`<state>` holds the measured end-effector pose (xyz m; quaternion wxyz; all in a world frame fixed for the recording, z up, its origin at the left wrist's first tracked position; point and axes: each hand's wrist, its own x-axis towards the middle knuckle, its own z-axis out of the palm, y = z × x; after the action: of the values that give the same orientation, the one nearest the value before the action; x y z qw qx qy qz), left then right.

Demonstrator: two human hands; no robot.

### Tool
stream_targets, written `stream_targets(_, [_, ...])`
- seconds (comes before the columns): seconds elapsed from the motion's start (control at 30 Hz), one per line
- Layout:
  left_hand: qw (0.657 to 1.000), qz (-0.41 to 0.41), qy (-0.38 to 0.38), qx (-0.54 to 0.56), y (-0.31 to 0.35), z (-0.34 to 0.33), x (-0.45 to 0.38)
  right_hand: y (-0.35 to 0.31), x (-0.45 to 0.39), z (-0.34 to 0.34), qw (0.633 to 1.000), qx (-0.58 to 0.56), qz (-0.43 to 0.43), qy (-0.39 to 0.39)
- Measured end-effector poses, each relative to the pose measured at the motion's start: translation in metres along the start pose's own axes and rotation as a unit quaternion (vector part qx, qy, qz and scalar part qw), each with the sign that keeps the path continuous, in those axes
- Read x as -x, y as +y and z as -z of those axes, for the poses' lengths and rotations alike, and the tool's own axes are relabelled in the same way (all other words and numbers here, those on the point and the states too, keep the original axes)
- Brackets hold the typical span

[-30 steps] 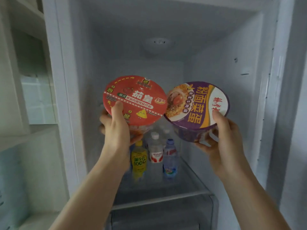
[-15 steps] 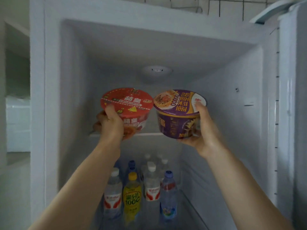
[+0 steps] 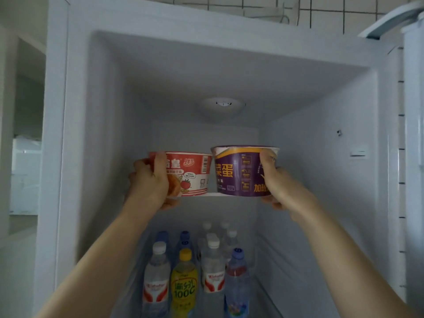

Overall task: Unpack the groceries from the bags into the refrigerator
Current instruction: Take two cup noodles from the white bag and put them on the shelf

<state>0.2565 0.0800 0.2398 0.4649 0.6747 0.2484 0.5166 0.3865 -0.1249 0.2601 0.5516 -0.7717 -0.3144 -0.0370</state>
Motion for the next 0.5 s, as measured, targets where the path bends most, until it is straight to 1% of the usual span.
stream_targets(0.03, [0.999,-0.033,0.006,-0.033,0.001,0.002,0.005,0.002,-0.002,-0.001,0.998,0.056,0.025,0.028])
stream_targets(0.07, [0.992,-0.075,0.027,-0.097,0.001,0.003,0.01,0.004,-0.004,-0.001,0.991,0.113,0.047,0.06])
stream_targets(0.1, [0.973,-0.121,0.071,-0.185,0.001,0.004,0.015,0.008,-0.007,-0.001,0.982,0.152,0.067,0.092])
stream_targets(0.13, [0.943,-0.163,0.121,-0.264,0.003,0.004,0.022,0.011,-0.01,-0.003,0.976,0.159,0.091,0.12])
stream_targets(0.17, [0.918,-0.191,0.154,-0.312,0.006,0.004,0.028,0.016,-0.012,-0.004,0.973,0.144,0.115,0.14])
stream_targets(0.2, [0.904,-0.209,0.161,-0.335,0.01,0.003,0.032,0.018,-0.012,-0.005,0.971,0.125,0.136,0.149])
stream_targets(0.23, [0.902,-0.218,0.146,-0.344,0.013,0.0,0.032,0.019,-0.013,-0.006,0.972,0.109,0.151,0.142])
stream_targets(0.3, [0.916,-0.222,0.092,-0.321,0.013,-0.004,0.026,0.019,-0.015,-0.008,0.975,0.079,0.17,0.119])
stream_targets(0.37, [0.933,-0.23,0.056,-0.272,0.011,-0.008,0.02,0.019,-0.02,-0.009,0.975,0.063,0.18,0.112])
stream_targets(0.5, [0.934,-0.244,0.043,-0.256,0.007,-0.014,0.009,0.02,-0.035,-0.017,0.975,0.039,0.191,0.108])
